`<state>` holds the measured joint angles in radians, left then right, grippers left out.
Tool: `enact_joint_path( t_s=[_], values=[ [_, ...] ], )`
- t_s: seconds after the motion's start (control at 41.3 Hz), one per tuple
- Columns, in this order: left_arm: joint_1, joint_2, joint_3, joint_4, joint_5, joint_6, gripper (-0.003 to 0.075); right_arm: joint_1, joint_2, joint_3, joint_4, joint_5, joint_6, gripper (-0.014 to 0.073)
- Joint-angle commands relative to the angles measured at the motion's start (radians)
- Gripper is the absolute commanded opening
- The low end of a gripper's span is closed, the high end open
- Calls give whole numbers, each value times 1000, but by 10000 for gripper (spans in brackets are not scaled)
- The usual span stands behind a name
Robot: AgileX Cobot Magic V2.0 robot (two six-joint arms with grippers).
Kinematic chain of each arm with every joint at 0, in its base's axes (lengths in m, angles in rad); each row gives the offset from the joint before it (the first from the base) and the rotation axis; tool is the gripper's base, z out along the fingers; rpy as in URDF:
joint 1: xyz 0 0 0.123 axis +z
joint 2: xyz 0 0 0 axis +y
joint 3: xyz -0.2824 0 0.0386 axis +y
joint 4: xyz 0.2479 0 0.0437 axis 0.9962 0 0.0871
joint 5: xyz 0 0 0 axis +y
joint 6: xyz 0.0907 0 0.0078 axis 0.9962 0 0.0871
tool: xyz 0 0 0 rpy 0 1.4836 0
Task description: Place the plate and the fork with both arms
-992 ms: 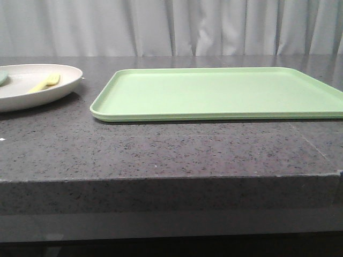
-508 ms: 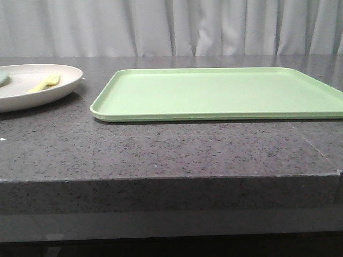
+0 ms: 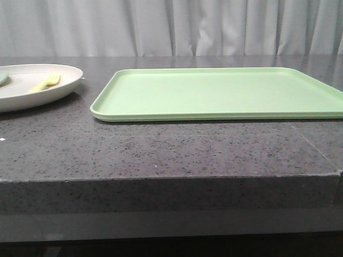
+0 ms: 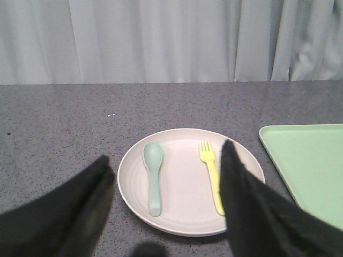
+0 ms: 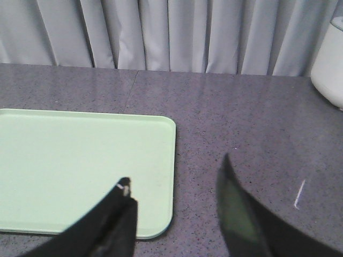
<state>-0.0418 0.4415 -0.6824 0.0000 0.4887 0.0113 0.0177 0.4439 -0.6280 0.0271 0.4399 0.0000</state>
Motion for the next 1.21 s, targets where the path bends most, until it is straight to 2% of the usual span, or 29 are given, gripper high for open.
enact_joint_path(
  t_s=[0.0, 0.46, 0.653, 0.92, 1.186],
  values=[
    [2, 15, -27, 0, -83, -11, 597, -6, 14, -33, -11, -76, -6, 520],
    [2, 16, -27, -25, -89, -11, 493, -6, 14, -33, -11, -77, -6, 520],
    [2, 39, -52, 35, -27, -11, 496, -6, 14, -33, -11, -77, -6, 520],
    [2, 223, -176, 85, 103, -11, 498, -6, 14, -33, -11, -77, -6, 520],
    [2, 491, -317, 176, 231, -11, 496, -6, 14, -33, -11, -77, -6, 520]
  ],
)
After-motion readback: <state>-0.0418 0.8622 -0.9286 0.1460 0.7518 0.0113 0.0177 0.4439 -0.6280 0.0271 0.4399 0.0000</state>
